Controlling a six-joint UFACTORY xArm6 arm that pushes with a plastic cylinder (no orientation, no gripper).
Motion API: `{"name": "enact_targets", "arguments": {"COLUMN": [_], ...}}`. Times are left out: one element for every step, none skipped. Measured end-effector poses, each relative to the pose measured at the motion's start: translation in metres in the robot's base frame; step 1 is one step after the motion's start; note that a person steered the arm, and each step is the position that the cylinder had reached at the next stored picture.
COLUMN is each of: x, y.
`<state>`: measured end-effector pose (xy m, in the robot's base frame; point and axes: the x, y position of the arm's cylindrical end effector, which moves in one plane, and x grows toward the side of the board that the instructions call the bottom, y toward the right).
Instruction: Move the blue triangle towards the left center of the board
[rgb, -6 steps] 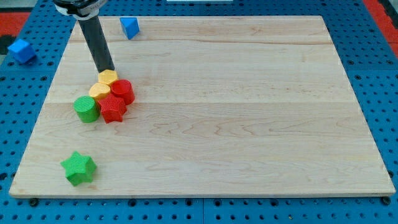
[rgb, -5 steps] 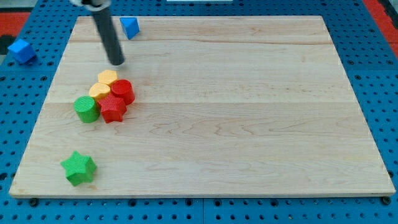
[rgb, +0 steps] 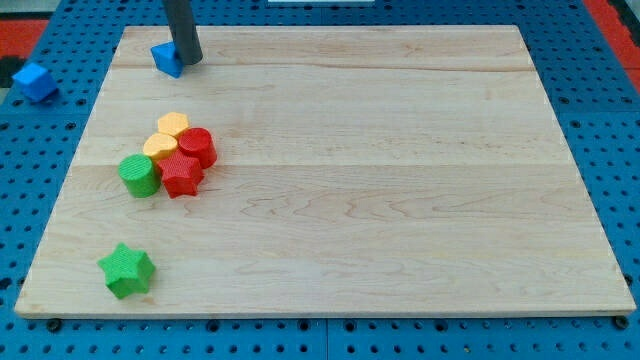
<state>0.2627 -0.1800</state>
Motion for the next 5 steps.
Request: {"name": "enact_targets", "arguments": {"x": [-0.044,-0.027,0.014,0.057,0.055], "y": [0.017,-0.025,-0.054,-0.054,-0.056]}}
